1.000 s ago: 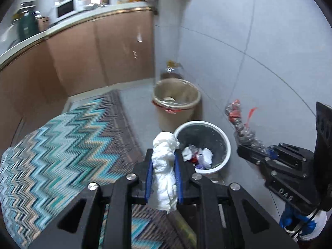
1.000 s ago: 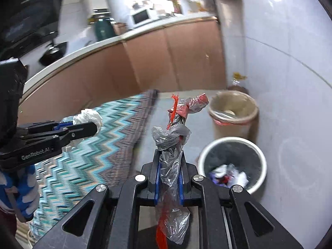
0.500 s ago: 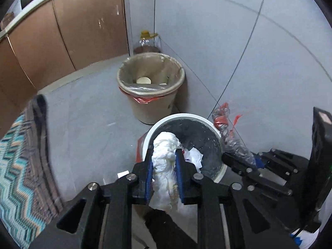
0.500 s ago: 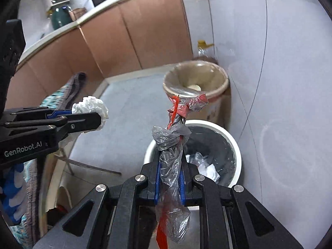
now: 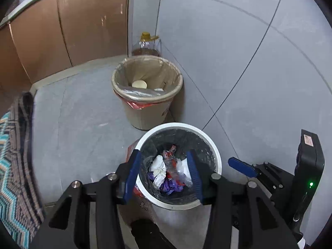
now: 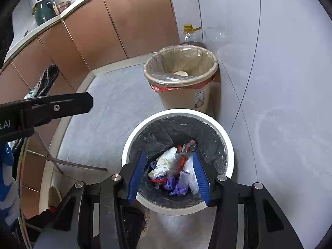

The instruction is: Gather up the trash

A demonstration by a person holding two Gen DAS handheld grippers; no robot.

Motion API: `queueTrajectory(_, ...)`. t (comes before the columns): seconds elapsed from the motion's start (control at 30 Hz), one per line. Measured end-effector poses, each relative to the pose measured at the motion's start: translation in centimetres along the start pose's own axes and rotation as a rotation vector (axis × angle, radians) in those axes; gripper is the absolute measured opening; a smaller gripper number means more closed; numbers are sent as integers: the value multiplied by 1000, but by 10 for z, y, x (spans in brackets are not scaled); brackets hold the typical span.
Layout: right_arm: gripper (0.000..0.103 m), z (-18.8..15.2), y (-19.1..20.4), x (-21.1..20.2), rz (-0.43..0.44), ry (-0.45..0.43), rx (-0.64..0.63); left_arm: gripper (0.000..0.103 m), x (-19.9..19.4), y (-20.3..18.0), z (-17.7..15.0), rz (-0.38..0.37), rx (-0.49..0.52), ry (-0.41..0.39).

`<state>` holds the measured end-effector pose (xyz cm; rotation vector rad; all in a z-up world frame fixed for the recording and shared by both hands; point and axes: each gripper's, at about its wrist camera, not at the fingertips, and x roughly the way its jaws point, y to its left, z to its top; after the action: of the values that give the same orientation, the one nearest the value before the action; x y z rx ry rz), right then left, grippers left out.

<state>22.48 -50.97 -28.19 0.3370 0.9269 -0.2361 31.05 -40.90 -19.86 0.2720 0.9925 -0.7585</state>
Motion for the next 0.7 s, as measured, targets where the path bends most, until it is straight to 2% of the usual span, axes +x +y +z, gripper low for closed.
queueTrajectory(0.13, 56, 1, 14, -28, -2, -60, -15, 44, -32, 3, -6, 45, -6, -64)
queueTrajectory(0.3, 65, 3, 44, -80, 16, -162, -48, 44, -96, 8, -18, 127, -21, -179)
queueTrajectory(0.47, 74, 1, 77, -133, 40, -256, -92, 52, -159, 18, -36, 208, -40, -288)
queueTrajectory(0.7, 88, -6, 130, -202, 61, -368, -183, 56, -248, 41, -74, 306, -81, -437)
